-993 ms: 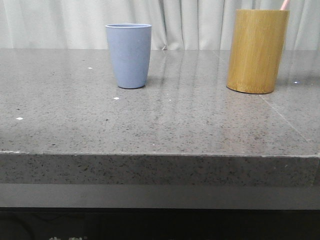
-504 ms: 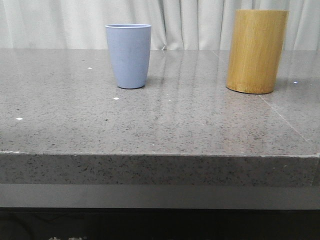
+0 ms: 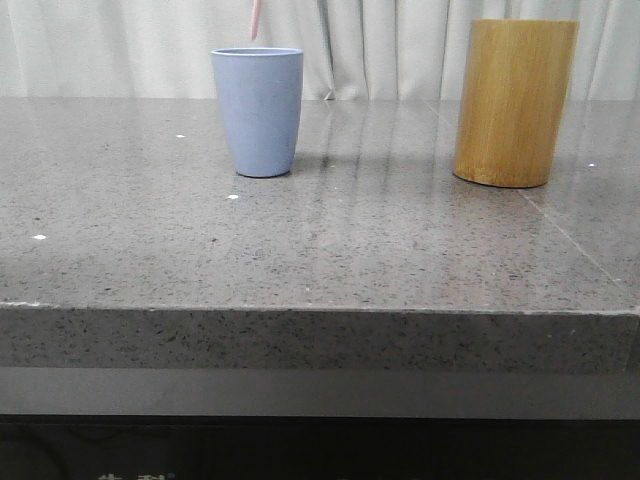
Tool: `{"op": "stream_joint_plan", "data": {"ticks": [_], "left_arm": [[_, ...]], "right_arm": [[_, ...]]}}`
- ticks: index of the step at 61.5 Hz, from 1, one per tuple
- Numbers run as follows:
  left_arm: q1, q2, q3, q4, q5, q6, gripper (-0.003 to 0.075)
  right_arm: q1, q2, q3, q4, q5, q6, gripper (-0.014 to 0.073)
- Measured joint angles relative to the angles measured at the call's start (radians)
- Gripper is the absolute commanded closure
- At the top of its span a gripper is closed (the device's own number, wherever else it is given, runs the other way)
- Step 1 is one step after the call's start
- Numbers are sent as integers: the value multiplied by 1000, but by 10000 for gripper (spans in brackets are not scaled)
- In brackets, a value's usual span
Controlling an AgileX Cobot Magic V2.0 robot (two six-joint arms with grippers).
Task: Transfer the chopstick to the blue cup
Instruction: 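Lift the pink chopstick and carry it over the blue cup with the right gripper, then release the chopstick into the blue cup and raise the right gripper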
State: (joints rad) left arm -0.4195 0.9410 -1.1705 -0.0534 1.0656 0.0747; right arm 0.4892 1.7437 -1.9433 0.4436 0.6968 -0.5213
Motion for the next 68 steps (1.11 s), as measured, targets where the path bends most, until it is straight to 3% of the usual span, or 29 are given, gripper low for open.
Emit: {"op": "stream_joint_plan", "data": {"ticks": [14, 19, 24, 31, 50, 68], "left_arm": [[0, 0, 0, 0, -4, 0, 417], [0, 0, 0, 0, -5, 0, 417], [0, 0, 0, 0, -5, 0, 417], [0, 0, 0, 0, -5, 0, 417], [0, 0, 0, 0, -11, 0, 417], [0, 0, 0, 0, -11, 0, 417]], "right_arm": [[2, 95, 2, 4, -30, 0, 620], [2, 113, 2, 11, -33, 0, 526], [2, 126, 2, 17, -33, 0, 379], [2, 130, 2, 21, -33, 0, 277], [-11, 15, 2, -13, 69, 20, 270], [-140, -249, 11, -173, 381, 292, 274]]}}
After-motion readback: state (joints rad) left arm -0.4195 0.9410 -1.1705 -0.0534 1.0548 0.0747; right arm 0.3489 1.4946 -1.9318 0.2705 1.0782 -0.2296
